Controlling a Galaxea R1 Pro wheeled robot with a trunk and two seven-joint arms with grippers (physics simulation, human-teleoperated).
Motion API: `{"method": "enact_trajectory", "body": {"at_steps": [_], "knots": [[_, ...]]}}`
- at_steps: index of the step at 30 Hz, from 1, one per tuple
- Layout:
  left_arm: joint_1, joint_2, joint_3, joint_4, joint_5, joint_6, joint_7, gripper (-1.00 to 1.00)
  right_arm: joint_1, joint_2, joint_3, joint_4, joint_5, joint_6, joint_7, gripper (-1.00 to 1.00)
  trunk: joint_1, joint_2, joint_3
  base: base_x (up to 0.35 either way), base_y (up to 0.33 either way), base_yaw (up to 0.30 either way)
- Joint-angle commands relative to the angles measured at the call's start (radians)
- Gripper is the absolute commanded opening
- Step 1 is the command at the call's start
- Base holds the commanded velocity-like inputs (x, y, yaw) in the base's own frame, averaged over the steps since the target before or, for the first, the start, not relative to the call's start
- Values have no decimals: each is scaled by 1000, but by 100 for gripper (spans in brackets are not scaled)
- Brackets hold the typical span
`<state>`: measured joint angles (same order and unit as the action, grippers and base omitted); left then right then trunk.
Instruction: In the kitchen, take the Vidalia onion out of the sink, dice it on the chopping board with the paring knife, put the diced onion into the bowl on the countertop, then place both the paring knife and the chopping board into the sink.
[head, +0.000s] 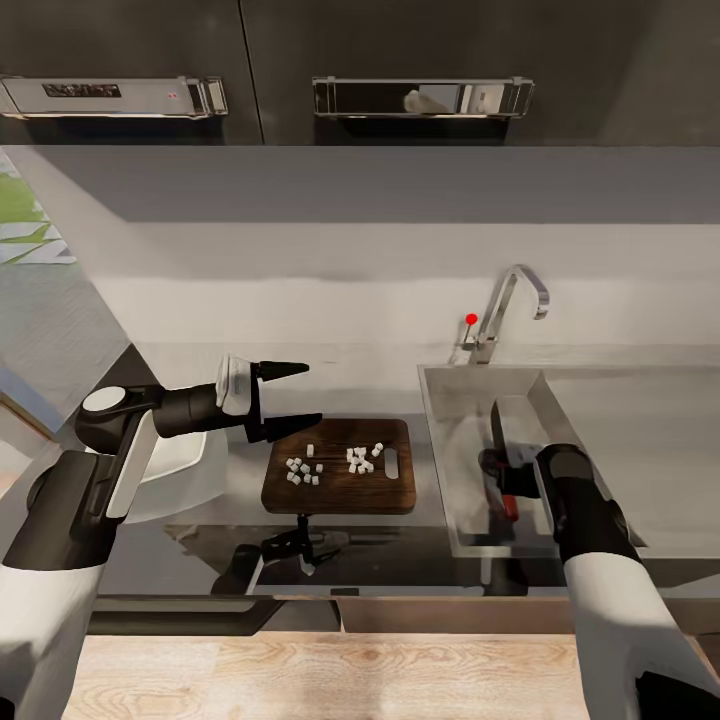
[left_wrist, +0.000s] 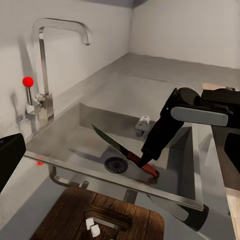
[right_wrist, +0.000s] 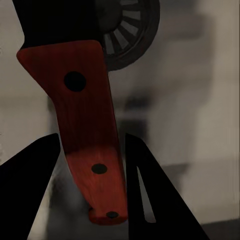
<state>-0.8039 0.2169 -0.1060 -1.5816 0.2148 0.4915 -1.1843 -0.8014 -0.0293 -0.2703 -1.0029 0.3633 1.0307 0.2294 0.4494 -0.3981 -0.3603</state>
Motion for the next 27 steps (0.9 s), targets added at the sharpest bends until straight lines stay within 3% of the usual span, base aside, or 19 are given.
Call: {"method": "enact_trajectory", "body": {"at_steps": [1, 2, 3, 19, 27], "knots": [[-1, 1, -1, 0, 6, 10, 0, 100, -1, 1, -1, -1, 11, 3, 10, -100, 1, -2, -2, 0, 0, 0], [-1, 1, -1, 0, 6, 10, 0, 100, -1, 2, -1, 0, 11, 3, 10, -100, 1, -2, -2, 0, 0, 0], [-1, 1, -1, 0, 6, 10, 0, 100, -1, 3, -1, 0, 11, 3, 10, 100, 1, -2, -2, 0, 0, 0], [0, 1, -1, 0, 6, 9, 1, 100, -1, 3, 1, -21, 11, 0, 11, 100, 1, -2, -2, 0, 0, 0], [-1, 1, -1, 1, 6, 7, 2, 100, -1, 3, 10, -230, 11, -116, 16, 100, 1, -2, -2, 0, 0, 0]]}}
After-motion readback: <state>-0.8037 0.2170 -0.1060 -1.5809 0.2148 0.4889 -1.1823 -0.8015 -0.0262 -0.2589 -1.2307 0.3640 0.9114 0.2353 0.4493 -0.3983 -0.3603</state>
